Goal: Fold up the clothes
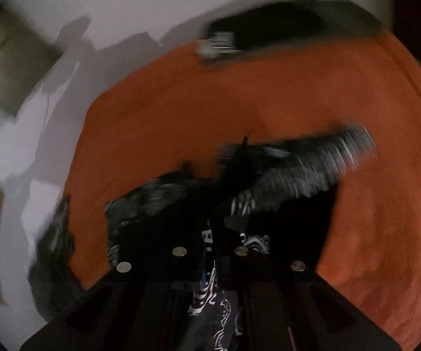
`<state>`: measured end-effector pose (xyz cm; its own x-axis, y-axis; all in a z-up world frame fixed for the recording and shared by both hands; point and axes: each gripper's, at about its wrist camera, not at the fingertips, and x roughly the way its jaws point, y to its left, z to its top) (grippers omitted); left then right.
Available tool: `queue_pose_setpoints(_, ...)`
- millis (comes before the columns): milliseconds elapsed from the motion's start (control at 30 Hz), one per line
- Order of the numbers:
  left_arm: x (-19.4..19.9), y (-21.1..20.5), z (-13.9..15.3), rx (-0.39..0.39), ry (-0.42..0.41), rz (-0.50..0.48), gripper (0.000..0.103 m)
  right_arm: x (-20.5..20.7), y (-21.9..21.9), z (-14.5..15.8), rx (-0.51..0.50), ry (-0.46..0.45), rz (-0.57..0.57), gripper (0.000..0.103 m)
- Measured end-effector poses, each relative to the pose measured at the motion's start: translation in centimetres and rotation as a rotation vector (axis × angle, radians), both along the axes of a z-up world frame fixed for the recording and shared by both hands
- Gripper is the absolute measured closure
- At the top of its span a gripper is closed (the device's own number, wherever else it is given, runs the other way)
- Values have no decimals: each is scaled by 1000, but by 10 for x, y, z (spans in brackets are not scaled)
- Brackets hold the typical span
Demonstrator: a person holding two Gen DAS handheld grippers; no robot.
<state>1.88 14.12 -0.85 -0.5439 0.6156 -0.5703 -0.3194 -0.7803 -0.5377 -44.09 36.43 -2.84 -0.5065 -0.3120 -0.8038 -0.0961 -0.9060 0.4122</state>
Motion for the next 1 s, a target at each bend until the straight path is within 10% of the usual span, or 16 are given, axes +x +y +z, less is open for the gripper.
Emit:
queue_pose_setpoints(133,9,-62,-11,51,-20,149,94,-31,-139,9,197,15,209,100)
queue_pose_setpoints(367,20,-154,-93,187,-267,307,81,-32,-328,-60,509,-132,498,96)
queue_pose_setpoints(467,33,-166,-109,226,-298,325,70,-8,-313,-26,485,-45,439,85)
queue_pose_setpoints(667,39,-167,-84,199,-254,292,70,82,-155,48,123,142,216,45)
queue_pose_setpoints(1000,27,-112,-88,41,-262,237,63,190,-25,-91,-33,-129,127,45)
